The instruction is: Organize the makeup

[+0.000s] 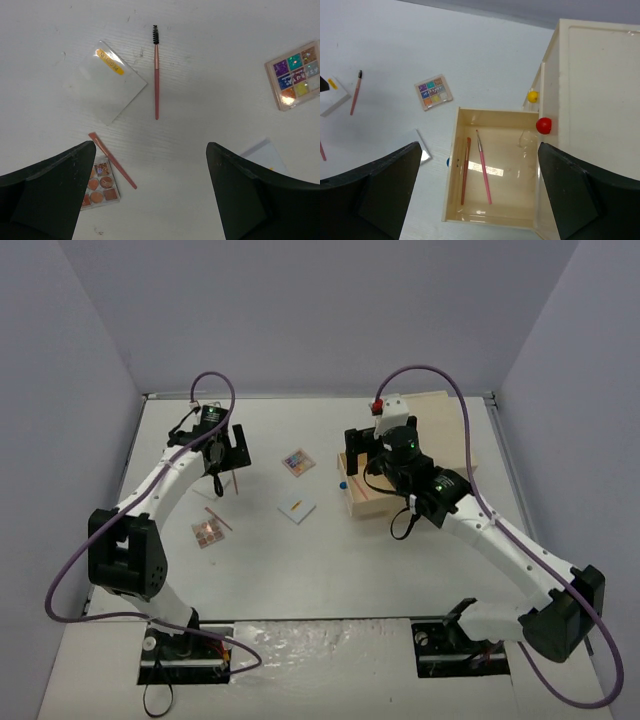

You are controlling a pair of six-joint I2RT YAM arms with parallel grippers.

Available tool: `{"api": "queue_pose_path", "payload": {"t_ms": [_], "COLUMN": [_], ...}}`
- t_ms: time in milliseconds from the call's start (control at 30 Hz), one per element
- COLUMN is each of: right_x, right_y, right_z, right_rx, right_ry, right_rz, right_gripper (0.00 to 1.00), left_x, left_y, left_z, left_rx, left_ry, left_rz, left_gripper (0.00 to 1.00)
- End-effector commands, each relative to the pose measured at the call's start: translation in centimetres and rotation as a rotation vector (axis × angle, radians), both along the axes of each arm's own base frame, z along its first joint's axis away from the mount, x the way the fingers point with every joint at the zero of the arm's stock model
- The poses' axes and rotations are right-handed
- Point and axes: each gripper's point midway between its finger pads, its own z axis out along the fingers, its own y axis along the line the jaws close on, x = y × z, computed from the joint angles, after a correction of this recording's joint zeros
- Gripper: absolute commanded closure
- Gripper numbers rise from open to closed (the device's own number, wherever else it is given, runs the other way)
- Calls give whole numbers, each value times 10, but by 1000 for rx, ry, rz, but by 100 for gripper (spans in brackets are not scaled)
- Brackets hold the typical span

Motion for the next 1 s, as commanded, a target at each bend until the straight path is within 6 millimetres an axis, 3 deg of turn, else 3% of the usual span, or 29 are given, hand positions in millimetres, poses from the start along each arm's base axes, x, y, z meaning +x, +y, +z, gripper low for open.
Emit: {"api": "queue_pose_path", "payload": {"t_ms": [0,167,400,600,967], "right_x": [-5,-13,-17,-18,-17], "right_y": [-9,-13,-19,-22,-21], "right_z": [51,65,61,57,49], "right_rx": [64,82,61,46,31], "right_ry": [-131,-167,-172,-173,-159], "right_rz": [0,16,15,7,13], "right_gripper": [0,0,0,0,0], "left_x": [31,46,56,56,60], "left_y": [-12,-21,-22,-20,-6], "left_z": [0,-25,-59,-78,-96], "left_rx": [-24,-37,-16,-5,-9], "left_ry": [-11,40,117,161,183], "left_rz": [14,17,24,28,31], "left_gripper": [13,30,57,65,68]}}
